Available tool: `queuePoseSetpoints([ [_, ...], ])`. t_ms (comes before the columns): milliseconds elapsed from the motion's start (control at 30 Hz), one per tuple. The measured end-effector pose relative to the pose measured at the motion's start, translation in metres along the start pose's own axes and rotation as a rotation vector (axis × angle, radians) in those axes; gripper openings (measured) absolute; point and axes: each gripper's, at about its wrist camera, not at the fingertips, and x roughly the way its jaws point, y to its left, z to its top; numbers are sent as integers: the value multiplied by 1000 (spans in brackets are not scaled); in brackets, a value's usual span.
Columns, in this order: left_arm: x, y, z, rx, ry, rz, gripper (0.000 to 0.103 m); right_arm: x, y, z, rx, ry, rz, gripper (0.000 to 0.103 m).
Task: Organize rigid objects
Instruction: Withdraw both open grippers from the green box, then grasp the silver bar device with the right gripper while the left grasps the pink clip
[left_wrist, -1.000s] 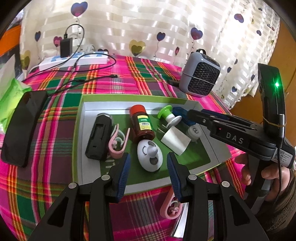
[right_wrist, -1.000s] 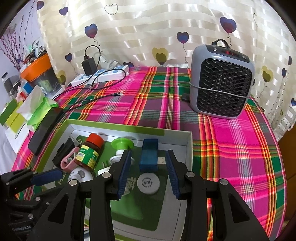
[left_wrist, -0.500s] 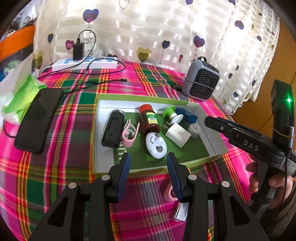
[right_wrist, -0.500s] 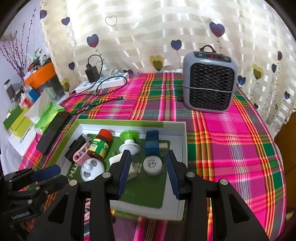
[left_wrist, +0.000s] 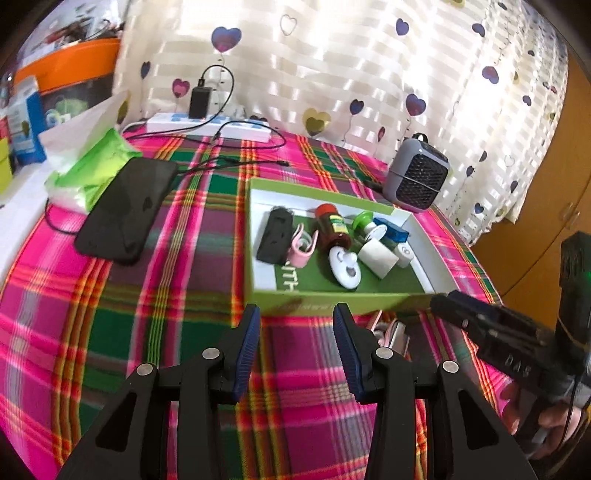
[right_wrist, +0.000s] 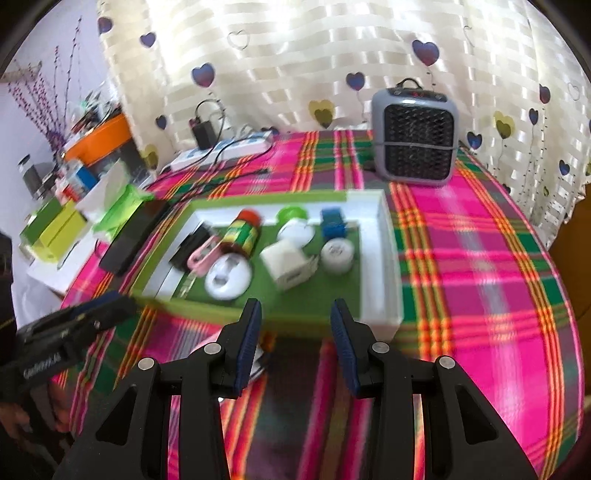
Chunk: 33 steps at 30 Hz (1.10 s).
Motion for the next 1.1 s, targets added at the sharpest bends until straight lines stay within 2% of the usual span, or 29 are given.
queuePoseSetpoints([
  [267,-5,10,-17,-13,20,-2,40,9,28,-26,-48,70,9,40],
  [833,-6,13,-30,-7,48,-27,40,22,54,-35,-62,128,-54,41],
  [967,-6,13,-30,-10,50,-32,40,27,57,-36,-72,149,-71,47],
  [1100,-5,13,-29,-8,54,-33,40,28,57,-37,-74,156,-87,47],
])
